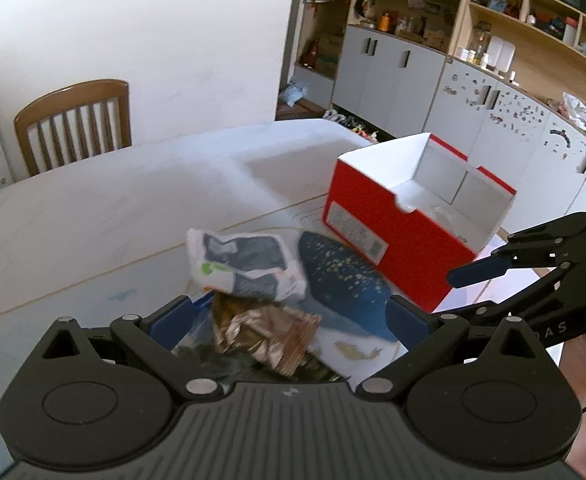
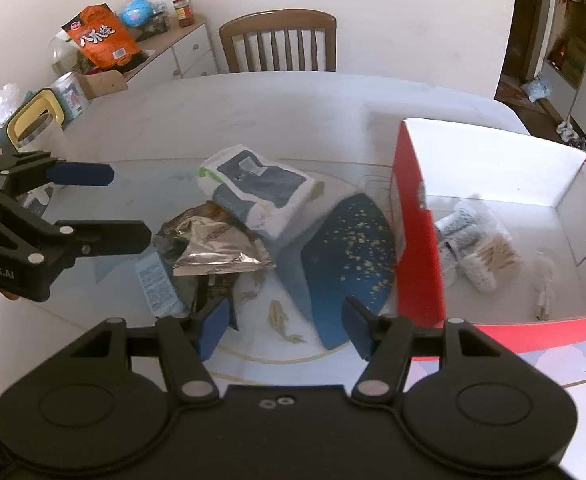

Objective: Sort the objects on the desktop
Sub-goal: 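Withdraw both grippers from the box back over the table pile, then move the left gripper to the white drink carton while the right reaches the dark snack packet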

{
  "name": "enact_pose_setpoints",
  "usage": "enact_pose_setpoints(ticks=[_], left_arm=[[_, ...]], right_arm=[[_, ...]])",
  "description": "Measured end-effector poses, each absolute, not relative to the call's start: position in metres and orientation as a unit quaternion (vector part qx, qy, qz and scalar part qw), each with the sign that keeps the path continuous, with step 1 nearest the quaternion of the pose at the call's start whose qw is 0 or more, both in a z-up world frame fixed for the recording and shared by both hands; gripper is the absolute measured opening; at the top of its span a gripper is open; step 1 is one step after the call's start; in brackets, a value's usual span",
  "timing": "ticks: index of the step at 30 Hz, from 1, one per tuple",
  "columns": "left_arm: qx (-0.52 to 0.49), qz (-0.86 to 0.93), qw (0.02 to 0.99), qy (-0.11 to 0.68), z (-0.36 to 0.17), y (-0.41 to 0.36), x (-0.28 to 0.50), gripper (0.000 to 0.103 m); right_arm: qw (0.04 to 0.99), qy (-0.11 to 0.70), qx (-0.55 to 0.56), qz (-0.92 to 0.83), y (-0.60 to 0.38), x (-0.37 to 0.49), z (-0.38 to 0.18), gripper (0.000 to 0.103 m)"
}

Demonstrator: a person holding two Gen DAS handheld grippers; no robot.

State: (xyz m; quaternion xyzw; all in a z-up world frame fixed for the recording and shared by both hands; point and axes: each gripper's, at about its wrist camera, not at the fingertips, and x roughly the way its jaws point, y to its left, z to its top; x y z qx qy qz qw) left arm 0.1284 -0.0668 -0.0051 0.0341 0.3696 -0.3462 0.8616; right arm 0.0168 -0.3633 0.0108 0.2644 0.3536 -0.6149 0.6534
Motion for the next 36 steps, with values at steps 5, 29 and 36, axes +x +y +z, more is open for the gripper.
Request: enact_pose_setpoints(ticks=[5,29,36], left_arm=[[0.024,-0.327,0.866,0.378,-0.015,-0.047,0.130,0.103],[0.041,-0.312,0.858,0.407,-0.079,-0.010,0.117,0.103],[0.048,-0.339,0.852,0.395,-0.093,-0.016,0.114,0.103]], right_arm=[[0.651,0.350,0.263,-0.620,-0.365,0.024,0.004,0.062],[0.654,0.368,0.265,-0.606,-0.388,0.056,-0.035,0.062],[0.649,0.372,0.272,-0.605,-0.398,0.063,-0.047,0.062]])
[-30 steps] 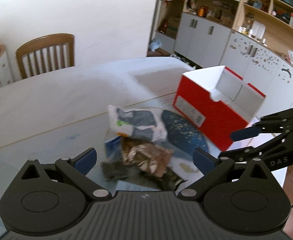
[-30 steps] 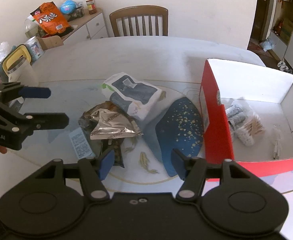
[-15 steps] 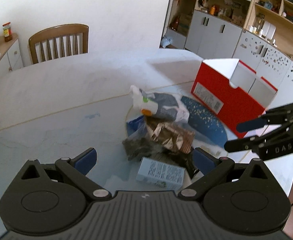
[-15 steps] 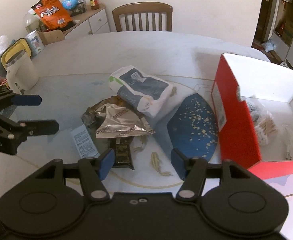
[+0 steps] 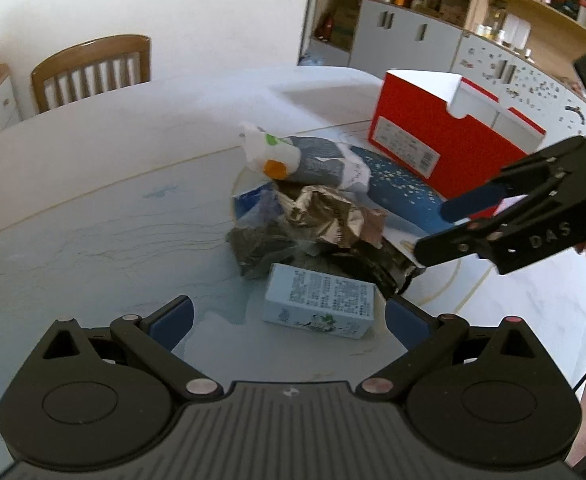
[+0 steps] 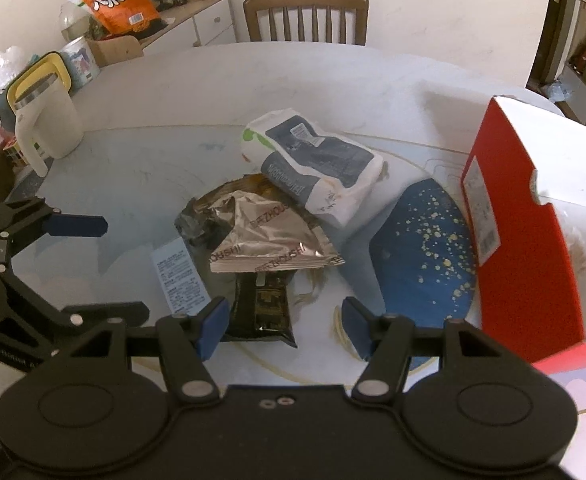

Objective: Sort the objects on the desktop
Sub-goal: 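Move the left gripper to the white drink carton while the right reaches the dark snack packet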

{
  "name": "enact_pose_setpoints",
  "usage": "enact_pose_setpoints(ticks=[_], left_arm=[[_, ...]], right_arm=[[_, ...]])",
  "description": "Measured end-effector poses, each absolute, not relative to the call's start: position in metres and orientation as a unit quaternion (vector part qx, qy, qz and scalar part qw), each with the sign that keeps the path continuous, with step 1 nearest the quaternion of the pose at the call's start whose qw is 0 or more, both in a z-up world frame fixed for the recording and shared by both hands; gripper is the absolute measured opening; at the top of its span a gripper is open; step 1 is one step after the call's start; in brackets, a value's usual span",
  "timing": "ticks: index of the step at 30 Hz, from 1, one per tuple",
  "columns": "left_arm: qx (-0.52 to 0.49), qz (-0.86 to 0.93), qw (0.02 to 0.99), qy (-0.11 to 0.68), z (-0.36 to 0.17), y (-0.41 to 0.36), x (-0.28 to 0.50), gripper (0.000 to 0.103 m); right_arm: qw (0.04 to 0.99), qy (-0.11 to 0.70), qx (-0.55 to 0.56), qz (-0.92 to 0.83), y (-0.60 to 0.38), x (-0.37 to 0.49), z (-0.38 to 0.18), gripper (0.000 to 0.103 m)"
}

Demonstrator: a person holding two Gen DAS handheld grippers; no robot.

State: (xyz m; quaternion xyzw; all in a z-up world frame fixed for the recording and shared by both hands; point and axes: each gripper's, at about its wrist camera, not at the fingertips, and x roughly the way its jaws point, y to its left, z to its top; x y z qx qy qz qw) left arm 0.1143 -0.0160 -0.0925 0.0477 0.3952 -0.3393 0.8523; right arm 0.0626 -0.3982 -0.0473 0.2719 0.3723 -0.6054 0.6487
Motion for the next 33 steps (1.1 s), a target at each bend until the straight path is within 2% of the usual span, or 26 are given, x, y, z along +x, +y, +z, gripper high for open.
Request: enact_pose_setpoints(ticks=[19,30,33], left_arm=[[0.112,-0.377,0.843,0.367,-0.121,-0.055,0.112,0.103],[0.118,-0.370,0.849,0.359,-0.127,-0.053,0.113,0.102],[0.120,-0.370,0.849,0.357,-0.128,-0.053,0.112,0.102]], right_arm=[[0.632,0.388,0.295,-0.603,-0.427,0.073,-0.078,0.059],[0.627,0.391,0.308,-0.599,-0.433,0.074,-0.087,0.047],[0.629,0.391,0.307,-0.597,-0.434,0.077,-0.088,0.040]])
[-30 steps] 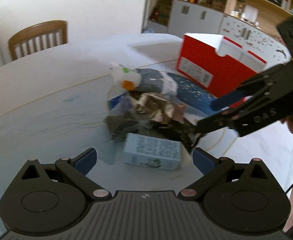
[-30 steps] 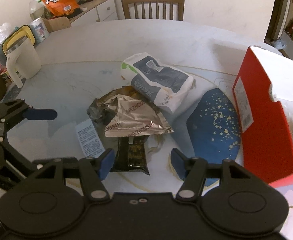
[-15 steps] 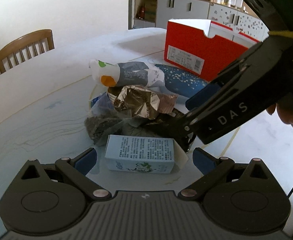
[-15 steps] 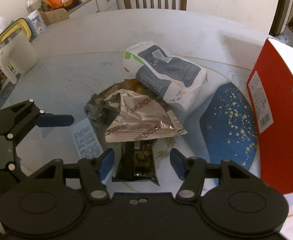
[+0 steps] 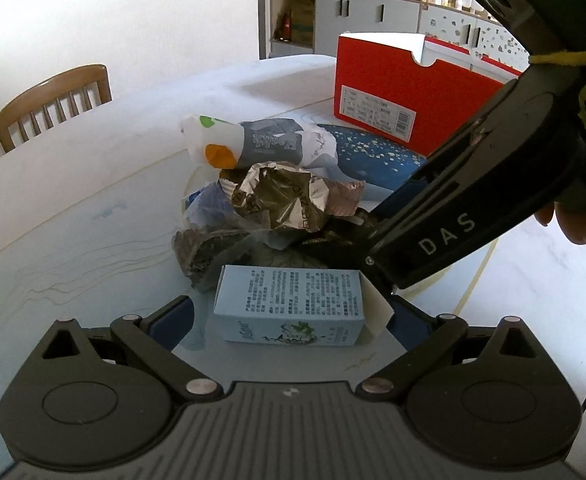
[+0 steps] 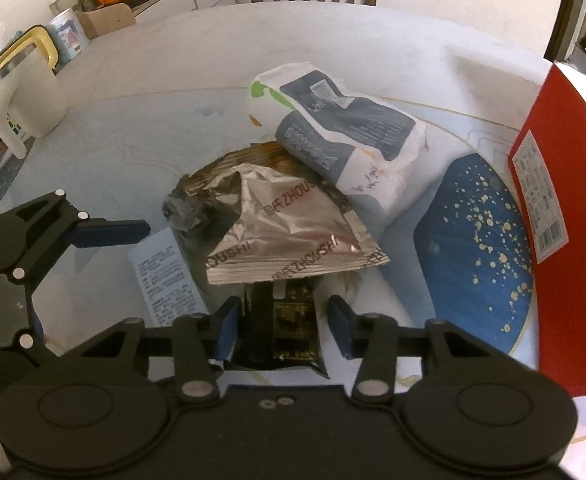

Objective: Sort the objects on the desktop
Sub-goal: 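Close the left gripper on the carton while the right grips the dark snack packet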

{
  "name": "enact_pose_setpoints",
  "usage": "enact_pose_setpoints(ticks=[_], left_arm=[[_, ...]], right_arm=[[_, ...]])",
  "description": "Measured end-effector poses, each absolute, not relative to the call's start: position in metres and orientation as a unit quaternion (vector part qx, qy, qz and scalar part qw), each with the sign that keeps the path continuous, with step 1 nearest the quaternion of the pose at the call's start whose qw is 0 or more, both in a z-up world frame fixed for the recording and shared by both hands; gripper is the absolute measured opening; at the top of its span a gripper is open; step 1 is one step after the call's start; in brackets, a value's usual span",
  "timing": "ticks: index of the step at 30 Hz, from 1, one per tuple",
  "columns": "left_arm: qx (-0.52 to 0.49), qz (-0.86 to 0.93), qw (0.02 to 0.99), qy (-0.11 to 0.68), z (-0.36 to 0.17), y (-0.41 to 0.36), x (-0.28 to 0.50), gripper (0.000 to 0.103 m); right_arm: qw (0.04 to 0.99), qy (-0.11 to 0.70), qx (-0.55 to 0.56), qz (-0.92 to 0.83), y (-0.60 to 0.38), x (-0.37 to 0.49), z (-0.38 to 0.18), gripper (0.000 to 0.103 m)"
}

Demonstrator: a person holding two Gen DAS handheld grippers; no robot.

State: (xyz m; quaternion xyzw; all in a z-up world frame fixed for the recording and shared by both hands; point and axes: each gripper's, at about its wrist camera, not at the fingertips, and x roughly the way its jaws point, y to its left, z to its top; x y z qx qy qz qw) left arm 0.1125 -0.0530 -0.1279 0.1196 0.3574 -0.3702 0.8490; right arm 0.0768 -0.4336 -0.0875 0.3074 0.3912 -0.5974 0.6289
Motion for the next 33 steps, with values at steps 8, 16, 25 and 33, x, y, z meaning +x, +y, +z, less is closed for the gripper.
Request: enact_pose_setpoints(ticks=[8,16,25,33], left_arm=[[0.126,-0.373,0.847,0.357,-0.128,-0.054,0.111,0.086],[0.131,-0.374,0.844,0.361,-0.127,-0.054,0.112,0.072],[0.126,-0.378,0.840,0.369,-0.123,-0.049,0.106,0.071],[0.111,-0.378,0.843,0.368,-0.114,-0.041,0.099,0.071]], right_arm=[[0.627,0.388,0.312,-0.599,-0.434,0.078,-0.085,0.034],[0.625,0.383,0.319,-0.601,-0.431,0.075,-0.085,0.032],[0.622,0.381,0.328,-0.601,-0.415,0.070,-0.082,0.032],[0.623,0.377,0.327,-0.603,-0.397,0.068,-0.073,0.031]])
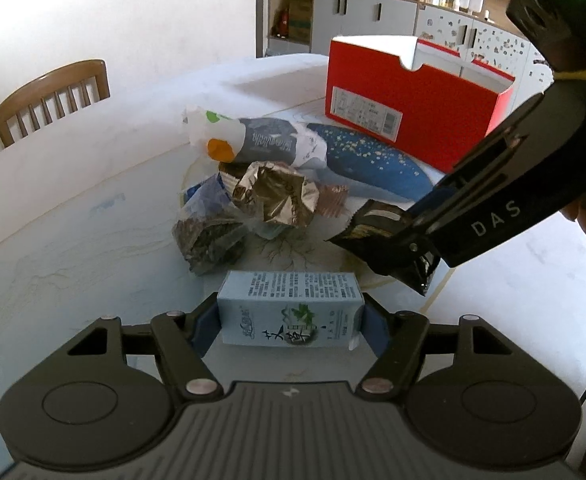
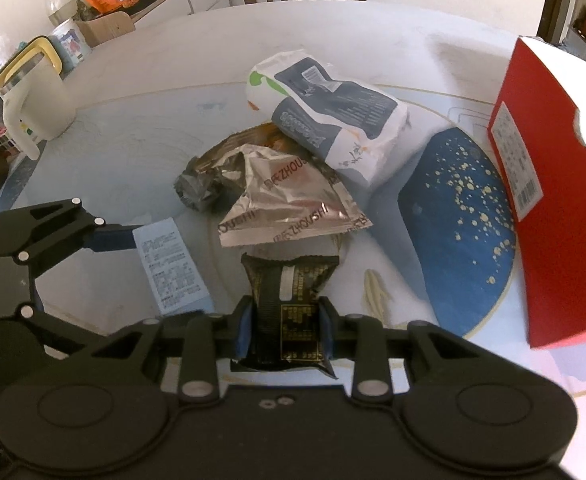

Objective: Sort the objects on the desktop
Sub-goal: 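Close the left gripper on the carton while the right grips the dark snack packet, then lift the carton with the left gripper while the right lifts the snack packet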

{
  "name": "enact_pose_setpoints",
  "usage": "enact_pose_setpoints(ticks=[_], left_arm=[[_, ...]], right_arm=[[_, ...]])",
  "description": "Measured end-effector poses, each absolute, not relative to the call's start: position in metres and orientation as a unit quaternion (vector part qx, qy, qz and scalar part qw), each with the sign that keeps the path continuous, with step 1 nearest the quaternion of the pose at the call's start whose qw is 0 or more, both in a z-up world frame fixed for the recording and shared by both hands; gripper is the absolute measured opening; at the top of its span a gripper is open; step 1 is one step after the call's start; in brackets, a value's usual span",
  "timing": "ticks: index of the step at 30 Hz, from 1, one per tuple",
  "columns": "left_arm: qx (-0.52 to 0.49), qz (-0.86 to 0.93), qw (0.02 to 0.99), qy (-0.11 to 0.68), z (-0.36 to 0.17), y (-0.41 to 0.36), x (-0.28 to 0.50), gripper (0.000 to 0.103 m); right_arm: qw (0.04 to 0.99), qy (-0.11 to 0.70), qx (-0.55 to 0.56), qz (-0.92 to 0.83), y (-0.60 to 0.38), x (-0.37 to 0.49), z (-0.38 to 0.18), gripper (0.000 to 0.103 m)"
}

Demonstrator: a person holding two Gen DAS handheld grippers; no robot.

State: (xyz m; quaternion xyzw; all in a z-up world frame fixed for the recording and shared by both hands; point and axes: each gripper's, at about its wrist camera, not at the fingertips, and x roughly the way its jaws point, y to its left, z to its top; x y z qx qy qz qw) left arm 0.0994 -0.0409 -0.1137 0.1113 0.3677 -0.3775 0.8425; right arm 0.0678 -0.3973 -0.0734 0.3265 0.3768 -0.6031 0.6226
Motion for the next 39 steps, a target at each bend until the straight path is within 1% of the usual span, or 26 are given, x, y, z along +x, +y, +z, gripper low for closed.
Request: enact_pose_setpoints(ticks=[20,39], left_arm=[[0.081,-0.389,0.843,0.363,-0.084,-0.038,0.078,0.070],[0.066,-0.386,0.852,0.347,-0.033,-0.048,0.072,0.070]], right_arm=[[0.626,0.346,0.317,-0.623,-0.359,0.051,-0.040,0.031],[0.642,0.327,0.285,-0.632,-0.338,0.034,0.012,0.031]])
